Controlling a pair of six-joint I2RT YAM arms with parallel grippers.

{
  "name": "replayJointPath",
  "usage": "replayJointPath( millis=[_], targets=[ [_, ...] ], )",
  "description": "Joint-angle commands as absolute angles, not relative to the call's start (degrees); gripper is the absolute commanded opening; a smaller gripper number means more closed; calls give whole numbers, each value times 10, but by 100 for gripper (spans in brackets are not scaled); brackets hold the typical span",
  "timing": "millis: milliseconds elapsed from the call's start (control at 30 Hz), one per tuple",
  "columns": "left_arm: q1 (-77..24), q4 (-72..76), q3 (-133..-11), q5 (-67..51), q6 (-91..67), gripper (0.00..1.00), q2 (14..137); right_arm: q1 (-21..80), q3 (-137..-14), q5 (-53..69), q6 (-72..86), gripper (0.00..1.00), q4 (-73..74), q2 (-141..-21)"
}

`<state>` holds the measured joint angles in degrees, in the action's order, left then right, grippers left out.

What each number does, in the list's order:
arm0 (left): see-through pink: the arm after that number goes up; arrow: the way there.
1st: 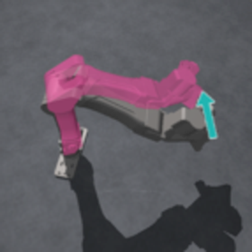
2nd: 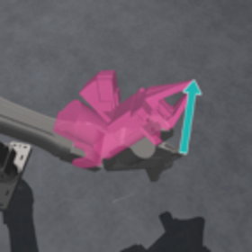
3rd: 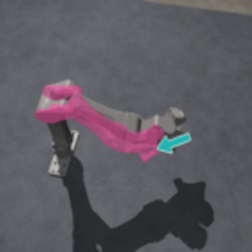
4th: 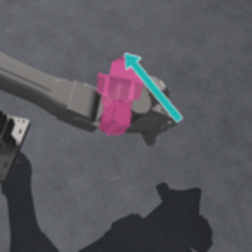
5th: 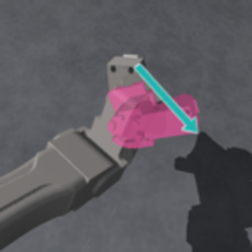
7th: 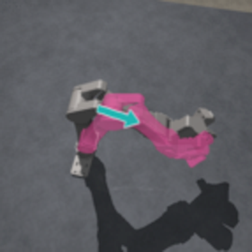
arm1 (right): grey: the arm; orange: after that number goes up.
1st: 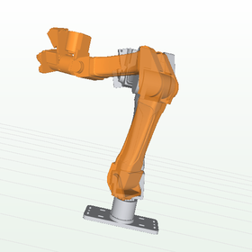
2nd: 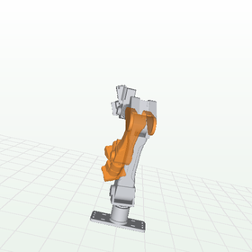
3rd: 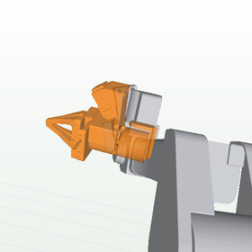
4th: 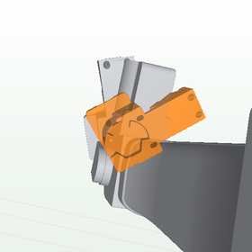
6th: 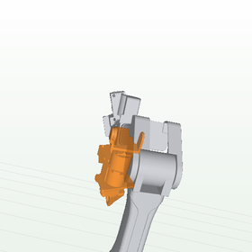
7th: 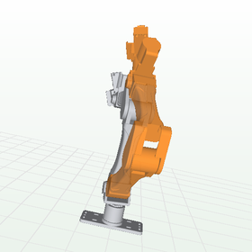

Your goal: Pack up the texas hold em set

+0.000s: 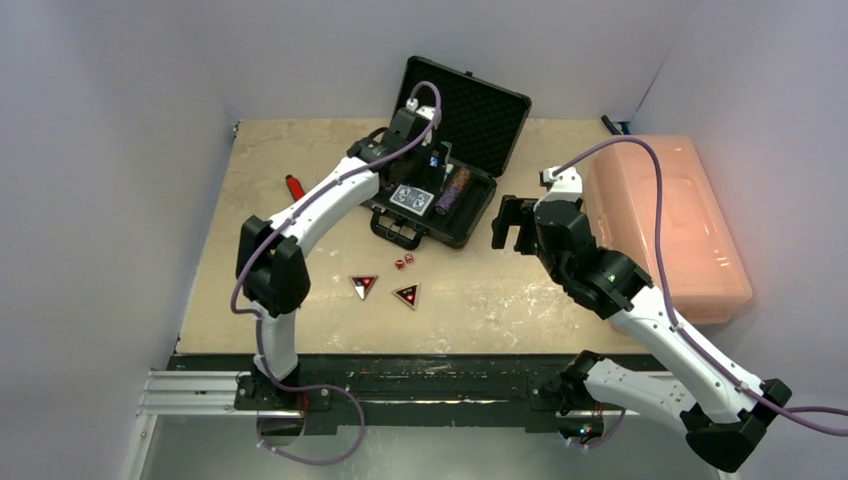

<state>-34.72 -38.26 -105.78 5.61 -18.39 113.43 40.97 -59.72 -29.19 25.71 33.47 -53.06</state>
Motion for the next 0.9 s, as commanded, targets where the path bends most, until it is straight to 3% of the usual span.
replayJointPath(
  millis=[0, 233, 867],
  targets=[
    [-344, -382, -1028, 130, -195, 98, 1042, 411, -610, -298, 256, 99, 338, -513],
    [-275, -366, -930, 9, -239, 100, 952, 411, -617, -294, 261, 99, 340, -505],
    [-265, -347, -672, 94, -103, 97, 604, 411, -647, -229, 256, 99, 315, -565]
  ],
)
